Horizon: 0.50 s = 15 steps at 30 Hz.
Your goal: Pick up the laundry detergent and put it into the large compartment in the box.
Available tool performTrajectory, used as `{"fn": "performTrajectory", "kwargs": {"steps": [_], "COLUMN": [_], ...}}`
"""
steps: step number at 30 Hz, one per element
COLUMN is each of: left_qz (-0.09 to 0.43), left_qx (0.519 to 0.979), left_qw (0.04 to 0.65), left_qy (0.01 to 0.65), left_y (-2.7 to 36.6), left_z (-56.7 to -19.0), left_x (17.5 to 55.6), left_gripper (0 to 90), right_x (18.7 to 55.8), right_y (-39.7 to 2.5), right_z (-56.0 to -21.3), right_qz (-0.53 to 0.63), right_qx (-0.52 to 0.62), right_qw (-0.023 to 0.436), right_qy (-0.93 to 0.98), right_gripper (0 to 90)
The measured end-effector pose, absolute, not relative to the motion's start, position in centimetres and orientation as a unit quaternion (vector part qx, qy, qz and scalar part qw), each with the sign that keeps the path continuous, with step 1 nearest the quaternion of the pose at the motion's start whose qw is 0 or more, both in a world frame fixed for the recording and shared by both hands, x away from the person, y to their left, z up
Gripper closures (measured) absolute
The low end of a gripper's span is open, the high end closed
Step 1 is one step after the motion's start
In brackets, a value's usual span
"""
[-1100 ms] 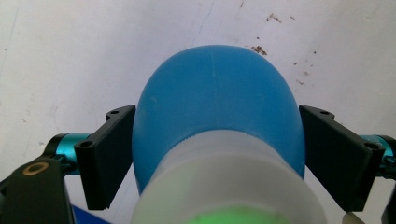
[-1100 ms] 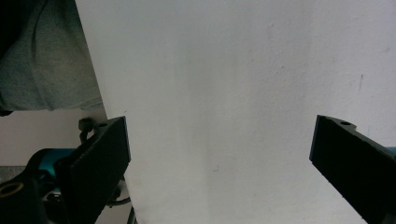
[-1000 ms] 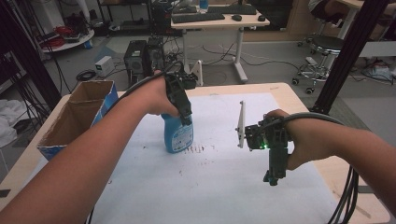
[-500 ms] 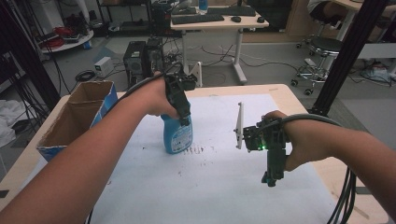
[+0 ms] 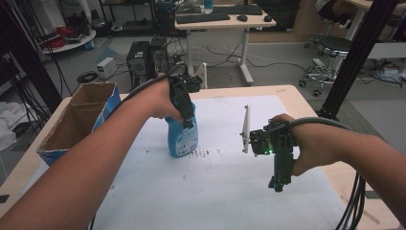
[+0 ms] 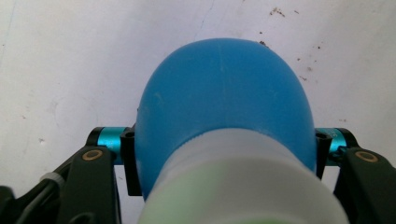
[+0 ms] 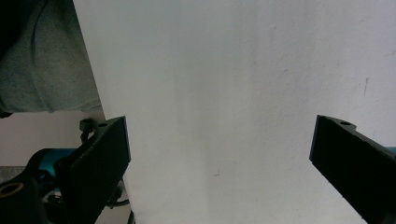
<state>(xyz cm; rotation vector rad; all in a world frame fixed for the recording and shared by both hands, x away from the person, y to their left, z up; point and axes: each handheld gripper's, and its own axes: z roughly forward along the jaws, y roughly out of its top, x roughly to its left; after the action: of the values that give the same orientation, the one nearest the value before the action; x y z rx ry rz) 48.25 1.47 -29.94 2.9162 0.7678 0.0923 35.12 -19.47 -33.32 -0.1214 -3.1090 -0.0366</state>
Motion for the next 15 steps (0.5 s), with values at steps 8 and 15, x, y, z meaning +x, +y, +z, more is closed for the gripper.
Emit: {"fn": "performTrajectory", "kwargs": {"steps": [8, 15], "left_qz": [0.026, 0.018], "left_qx": [0.963, 0.964], "left_qw": [0.066, 0.061], "left_qy": [0.260, 0.258], "left_y": [1.62, 1.98], "left_z": [-29.89, -29.49], "left_x": [48.31, 47.98], "left_gripper": [39.3, 39.5], "right_x": [35.11, 35.10], "right_y": [-19.53, -19.56], "right_z": [-33.44, -33.36], "right_qz": [-0.011, -0.013], "right_qx": [-0.040, -0.041], "right_qw": [0.016, 0.017], "right_qy": [-0.999, -0.999], "right_gripper": [4.2, 4.2]}}
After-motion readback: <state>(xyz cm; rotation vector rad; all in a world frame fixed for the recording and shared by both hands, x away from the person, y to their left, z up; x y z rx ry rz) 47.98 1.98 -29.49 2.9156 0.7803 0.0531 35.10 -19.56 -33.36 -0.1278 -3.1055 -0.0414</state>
